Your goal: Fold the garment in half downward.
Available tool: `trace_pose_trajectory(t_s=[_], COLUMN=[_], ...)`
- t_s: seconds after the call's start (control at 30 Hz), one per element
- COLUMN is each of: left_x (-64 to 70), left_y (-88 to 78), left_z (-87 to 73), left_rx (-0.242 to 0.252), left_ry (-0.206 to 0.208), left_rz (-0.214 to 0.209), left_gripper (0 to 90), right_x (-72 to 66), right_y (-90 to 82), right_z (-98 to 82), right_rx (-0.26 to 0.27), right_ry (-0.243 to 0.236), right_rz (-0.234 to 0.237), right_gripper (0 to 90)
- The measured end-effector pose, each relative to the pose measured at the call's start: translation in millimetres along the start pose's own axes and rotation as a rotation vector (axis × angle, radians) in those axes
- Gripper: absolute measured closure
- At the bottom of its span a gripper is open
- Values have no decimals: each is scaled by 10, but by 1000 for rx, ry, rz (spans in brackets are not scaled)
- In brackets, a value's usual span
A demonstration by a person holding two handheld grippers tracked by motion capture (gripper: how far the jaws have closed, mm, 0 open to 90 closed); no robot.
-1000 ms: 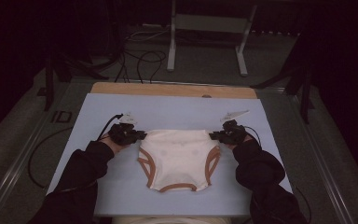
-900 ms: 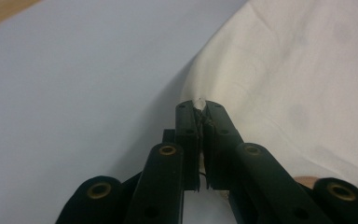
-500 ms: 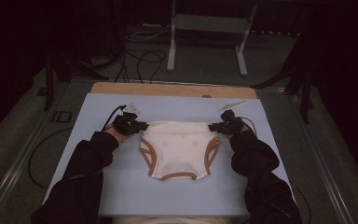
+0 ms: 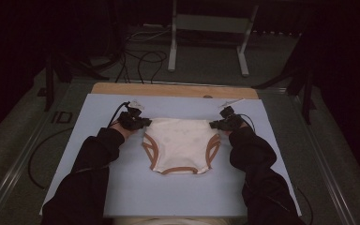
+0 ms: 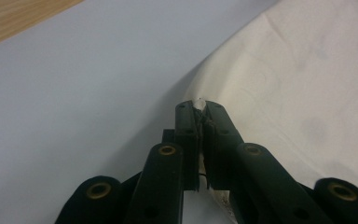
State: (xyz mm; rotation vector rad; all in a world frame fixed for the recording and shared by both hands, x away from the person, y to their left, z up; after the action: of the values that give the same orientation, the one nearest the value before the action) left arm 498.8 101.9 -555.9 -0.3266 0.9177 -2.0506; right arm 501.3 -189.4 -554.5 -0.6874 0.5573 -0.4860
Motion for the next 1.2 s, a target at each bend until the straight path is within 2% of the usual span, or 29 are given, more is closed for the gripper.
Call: trace_pose_trajectory(t_s=[0.33,0.6,0.67,0.7,0.73,0.77,0.8,0.83,0.87,0.9,0.93,1.0,1.07,1.2], left_x=[-2,-3,-12,-16,-17,-23,-30,-22,-20,-20,-16,-22,-11,18], left_y=[168,238,246,248,245,243,234,229,212,212,186,168,120,23], left_z=[-63,-83,-81,-81,-85,-87,-93,-98,-106,-106,-98,-85,-61,-19], left_rx=[-45,-55,-55,-56,-66,-69,-74,-78,-87,-87,-88,-83,-74,-47], left_ry=[-19,-20,-32,-37,-50,-47,-39,-41,-32,-32,-30,-41,-43,-53], left_rz=[8,12,16,18,16,24,31,23,27,27,21,24,10,-37], left_gripper=[845,845,830,805,718,718,614,614,536,509,456,429,329,167], right_x=[91,132,143,148,142,142,138,138,129,129,140,141,150,107], right_y=[89,124,126,125,124,124,121,121,111,111,94,84,47,8], right_z=[-66,-121,-121,-118,-120,-120,-118,-118,-110,-110,-101,-96,-73,-51], right_rx=[-19,-27,-22,-22,-31,-31,-34,-34,-23,-23,-15,-8,20,32], right_ry=[45,67,70,69,62,62,53,53,50,50,54,60,80,72], right_rz=[-1,1,0,-5,-16,-16,-17,-17,-13,-13,-24,-25,-21,-4], right_gripper=[861,860,841,800,712,712,594,594,501,501,412,379,276,180])
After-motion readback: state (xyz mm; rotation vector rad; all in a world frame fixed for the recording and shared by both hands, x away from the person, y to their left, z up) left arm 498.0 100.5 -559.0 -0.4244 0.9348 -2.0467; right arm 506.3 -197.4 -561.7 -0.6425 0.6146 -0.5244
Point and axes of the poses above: each handheld gripper's, and its own axes: y roughly forward along the jaws, z roughly out of its top, x roughly to its right, the point moved 9 cm from there along y, roughly forward along the jaws, and after that the axes turned 14 degrees about z, right-handed, at the moved point
